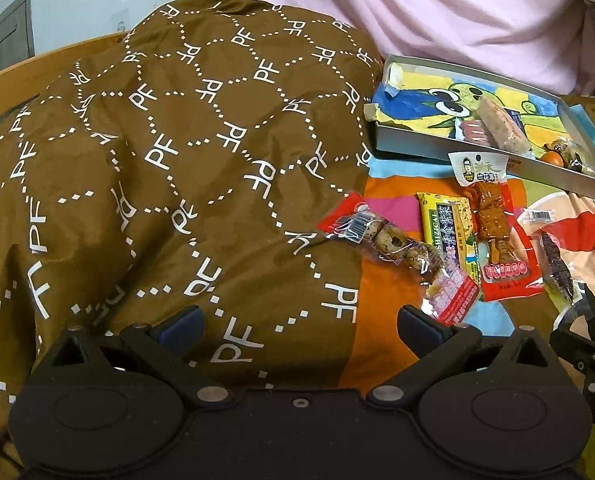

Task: Organize snacks
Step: 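Lower the left tool onto the nut packet while the right tool lowers onto the dark jerky packet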

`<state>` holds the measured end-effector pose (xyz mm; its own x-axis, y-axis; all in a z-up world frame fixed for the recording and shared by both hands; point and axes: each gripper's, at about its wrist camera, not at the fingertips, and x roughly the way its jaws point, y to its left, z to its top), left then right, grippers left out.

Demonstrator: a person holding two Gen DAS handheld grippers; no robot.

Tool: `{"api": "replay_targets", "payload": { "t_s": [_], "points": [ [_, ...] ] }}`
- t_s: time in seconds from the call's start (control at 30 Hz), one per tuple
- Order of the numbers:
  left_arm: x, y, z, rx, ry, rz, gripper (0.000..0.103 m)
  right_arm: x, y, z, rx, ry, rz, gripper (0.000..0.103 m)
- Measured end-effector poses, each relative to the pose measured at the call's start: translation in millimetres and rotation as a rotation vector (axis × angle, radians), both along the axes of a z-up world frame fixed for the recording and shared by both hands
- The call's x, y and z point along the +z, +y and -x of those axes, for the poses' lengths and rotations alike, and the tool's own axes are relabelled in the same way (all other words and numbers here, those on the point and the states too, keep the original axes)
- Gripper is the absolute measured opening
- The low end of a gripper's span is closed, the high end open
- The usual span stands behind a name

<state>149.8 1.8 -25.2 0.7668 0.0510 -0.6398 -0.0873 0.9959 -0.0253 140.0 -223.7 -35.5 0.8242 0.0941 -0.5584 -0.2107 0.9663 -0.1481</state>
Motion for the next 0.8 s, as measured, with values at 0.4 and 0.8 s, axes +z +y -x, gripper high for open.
{"api": "replay_targets", "payload": {
  "t_s": [0.4, 0.8],
  "points": [
    [4, -14, -25, 0.006, 0.006, 0.011, 0.102, 2, -5, -19, 0.0, 0.021, 0.046, 0.103],
    [0, -25, -63, 0.044, -0.003, 0.02, 0.102, -7, 3, -42, 0.213, -0.1, 0.255, 0.103]
  ]
}}
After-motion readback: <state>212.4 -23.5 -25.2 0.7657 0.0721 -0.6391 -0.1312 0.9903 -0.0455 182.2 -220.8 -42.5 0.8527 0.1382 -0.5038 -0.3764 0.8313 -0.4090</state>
